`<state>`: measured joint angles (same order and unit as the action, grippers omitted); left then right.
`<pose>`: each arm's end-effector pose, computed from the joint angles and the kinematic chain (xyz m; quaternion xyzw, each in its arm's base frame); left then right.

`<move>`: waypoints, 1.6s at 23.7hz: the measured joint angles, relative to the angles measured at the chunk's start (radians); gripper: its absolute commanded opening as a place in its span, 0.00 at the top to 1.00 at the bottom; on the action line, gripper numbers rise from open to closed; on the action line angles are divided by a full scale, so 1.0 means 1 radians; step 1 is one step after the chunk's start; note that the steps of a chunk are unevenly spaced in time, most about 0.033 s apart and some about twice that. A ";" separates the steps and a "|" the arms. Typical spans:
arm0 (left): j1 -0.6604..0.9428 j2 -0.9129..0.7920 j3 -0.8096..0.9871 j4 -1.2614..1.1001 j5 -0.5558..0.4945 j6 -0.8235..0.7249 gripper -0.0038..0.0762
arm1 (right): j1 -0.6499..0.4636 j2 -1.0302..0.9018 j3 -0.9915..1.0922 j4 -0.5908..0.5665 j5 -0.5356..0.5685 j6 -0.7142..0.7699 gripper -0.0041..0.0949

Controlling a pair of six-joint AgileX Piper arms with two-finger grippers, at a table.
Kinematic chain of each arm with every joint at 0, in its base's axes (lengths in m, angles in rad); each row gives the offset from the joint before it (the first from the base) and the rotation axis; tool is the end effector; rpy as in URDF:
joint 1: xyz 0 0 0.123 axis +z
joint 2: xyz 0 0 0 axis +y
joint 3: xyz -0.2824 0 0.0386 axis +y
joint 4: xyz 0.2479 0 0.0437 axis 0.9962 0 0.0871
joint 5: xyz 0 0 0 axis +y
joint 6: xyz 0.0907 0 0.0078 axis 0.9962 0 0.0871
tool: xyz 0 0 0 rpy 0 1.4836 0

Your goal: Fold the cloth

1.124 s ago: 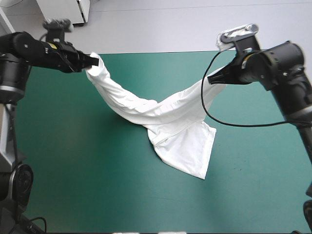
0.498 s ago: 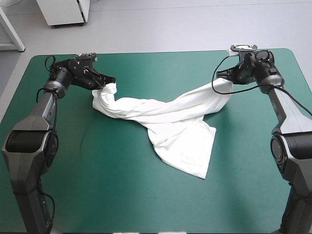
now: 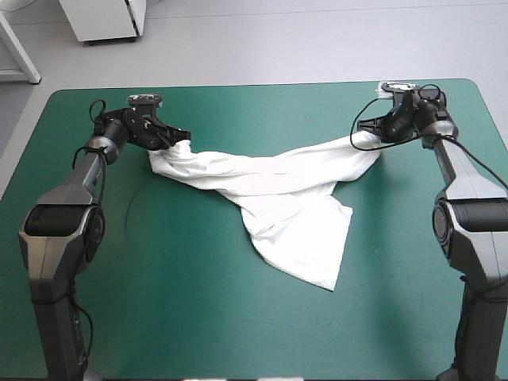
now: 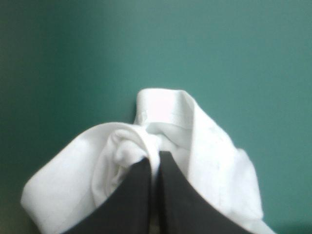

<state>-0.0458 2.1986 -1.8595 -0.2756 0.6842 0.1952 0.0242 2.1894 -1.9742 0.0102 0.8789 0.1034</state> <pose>0.4986 -0.0386 0.2164 0.0396 0.9431 -0.0923 0.3169 0.4951 0.0127 0.2434 0.0401 0.9597 0.0224 0.2774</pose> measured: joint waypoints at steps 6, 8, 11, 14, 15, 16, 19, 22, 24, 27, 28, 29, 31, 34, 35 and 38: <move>-0.001 0.012 -0.011 0.026 -0.025 0.005 0.88 | 0.000 0.010 -0.010 0.003 0.040 -0.020 0.90; -0.001 0.015 -0.022 0.032 -0.024 0.012 0.70 | 0.000 0.010 -0.027 0.006 0.058 -0.044 0.77; -0.001 0.023 -0.093 0.039 -0.003 0.024 0.30 | 0.000 0.010 -0.109 0.011 0.091 -0.070 0.55; -0.001 0.023 -0.201 0.045 0.068 0.027 0.24 | -0.001 0.010 -0.198 0.024 0.131 -0.075 0.53; -0.001 0.023 -0.233 0.046 0.098 0.027 0.26 | -0.001 0.010 -0.216 0.026 0.148 -0.075 0.53; -0.001 0.023 -0.281 0.048 0.140 0.027 0.27 | -0.001 0.010 -0.236 0.030 0.180 -0.075 0.53; -0.001 0.023 -0.377 0.077 0.271 0.053 0.33 | -0.001 0.010 -0.270 0.035 0.263 -0.075 0.53; -0.001 0.023 -0.434 0.133 0.411 0.039 0.37 | -0.002 0.010 -0.299 0.049 0.325 -0.075 0.53; -0.001 0.018 -0.446 0.164 0.476 0.024 0.39 | -0.002 0.010 -0.325 0.075 0.358 -0.075 0.53; -0.001 0.012 -0.448 0.179 0.524 0.018 0.40 | -0.002 0.007 -0.342 0.093 0.366 -0.075 0.53; -0.001 0.010 -0.448 0.185 0.541 0.016 0.40 | -0.002 0.005 -0.345 0.096 0.368 -0.075 0.54; -0.001 0.006 -0.448 0.198 0.550 0.009 0.40 | -0.002 0.004 -0.347 0.098 0.368 -0.075 0.54; -0.001 0.000 -0.448 0.234 0.561 -0.015 0.40 | -0.002 -0.003 -0.348 0.105 0.368 -0.075 0.54; -0.001 -0.003 -0.449 0.276 0.563 -0.065 0.40 | -0.002 -0.017 -0.349 0.116 0.368 -0.075 0.54; -0.001 -0.003 -0.449 0.290 0.564 -0.083 0.40 | -0.002 -0.024 -0.350 0.120 0.368 -0.075 0.54; -0.001 -0.001 -0.449 0.320 0.566 -0.120 0.40 | -0.002 -0.035 -0.350 0.124 0.368 -0.075 0.54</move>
<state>-0.0467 2.1976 -2.3087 0.0443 1.2501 0.0754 0.0223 2.1542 -2.3246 0.1341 1.2473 0.0283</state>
